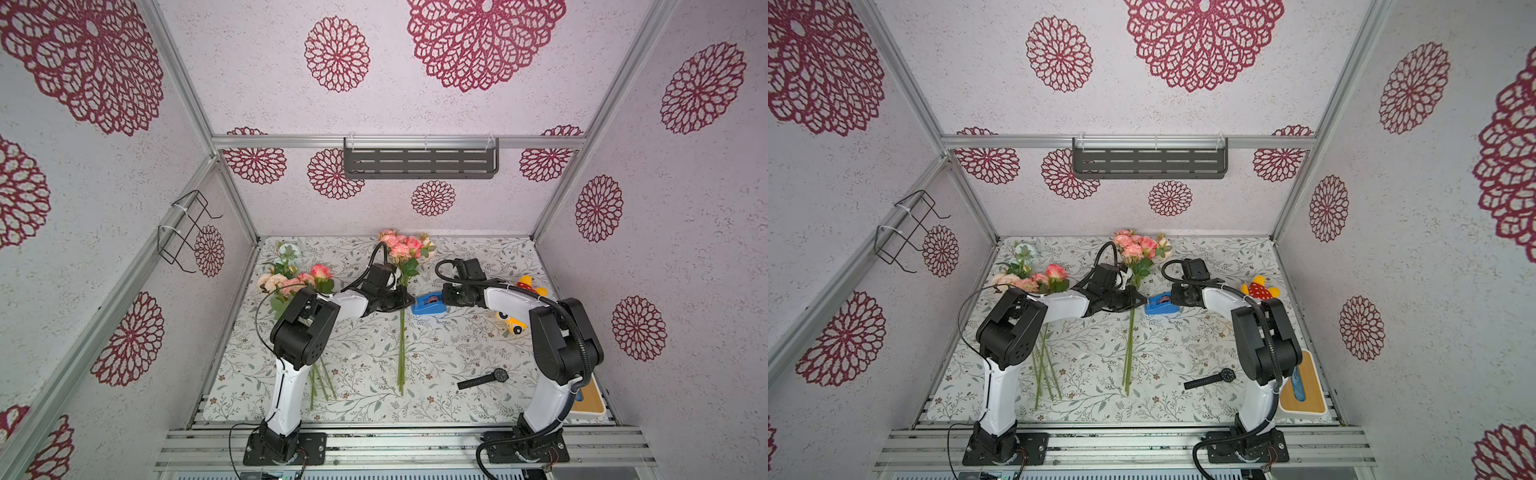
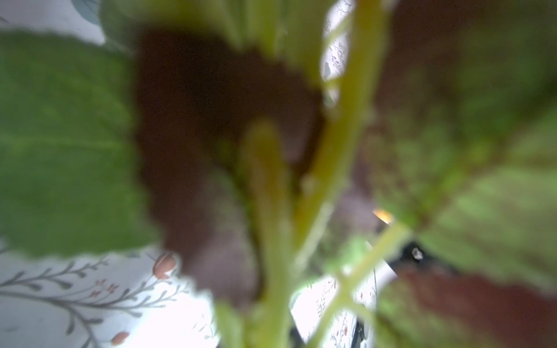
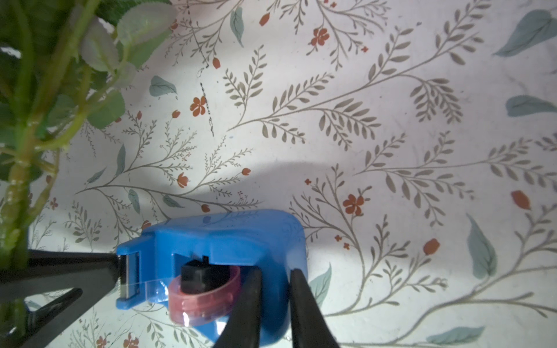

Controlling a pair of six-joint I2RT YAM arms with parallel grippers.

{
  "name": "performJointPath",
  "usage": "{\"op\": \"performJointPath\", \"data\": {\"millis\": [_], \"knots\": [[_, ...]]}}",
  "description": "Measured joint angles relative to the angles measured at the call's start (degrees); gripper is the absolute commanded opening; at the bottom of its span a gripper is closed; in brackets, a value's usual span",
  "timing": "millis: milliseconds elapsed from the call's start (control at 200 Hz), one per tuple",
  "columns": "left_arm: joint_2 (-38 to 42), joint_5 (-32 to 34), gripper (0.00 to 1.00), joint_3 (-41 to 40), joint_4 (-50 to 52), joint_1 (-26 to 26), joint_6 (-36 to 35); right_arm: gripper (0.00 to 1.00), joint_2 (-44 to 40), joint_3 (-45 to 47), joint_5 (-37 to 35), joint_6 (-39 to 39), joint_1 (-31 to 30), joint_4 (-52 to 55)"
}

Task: Wrap bouquets with tape
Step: Adjust the Tape Cutter at the center of the board.

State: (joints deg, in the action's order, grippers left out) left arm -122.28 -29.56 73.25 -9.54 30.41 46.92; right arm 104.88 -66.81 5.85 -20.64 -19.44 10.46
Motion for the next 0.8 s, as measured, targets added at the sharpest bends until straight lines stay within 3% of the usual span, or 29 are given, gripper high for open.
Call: {"op": "performJointPath", "data": {"millis": [145, 385, 630, 801], "knots": [[-0.02, -2.25, 0.0, -3.76, -6.56, -1.14, 3.26, 0.2, 0.0, 0.22, 0.13, -0.02, 0.02, -0.31], [-0.66, -2.69, 0.0, -3.65, -7.08, -1.49, 4.37, 0.2, 0.0, 0.48, 0.35, -0.04, 0.02, -0.85], [-3.45, 1.6, 0.0, 3.58, 3.1, -1.36, 2.34, 0.2, -0.02, 0.63, 0.39, -0.22, 0.07, -1.16], [-3.48, 4.79, 0.0, 4.44, 6.19, -1.01, 0.17, 0.2, -0.11, 0.72, 0.46, -0.39, 0.07, -1.16]]}}
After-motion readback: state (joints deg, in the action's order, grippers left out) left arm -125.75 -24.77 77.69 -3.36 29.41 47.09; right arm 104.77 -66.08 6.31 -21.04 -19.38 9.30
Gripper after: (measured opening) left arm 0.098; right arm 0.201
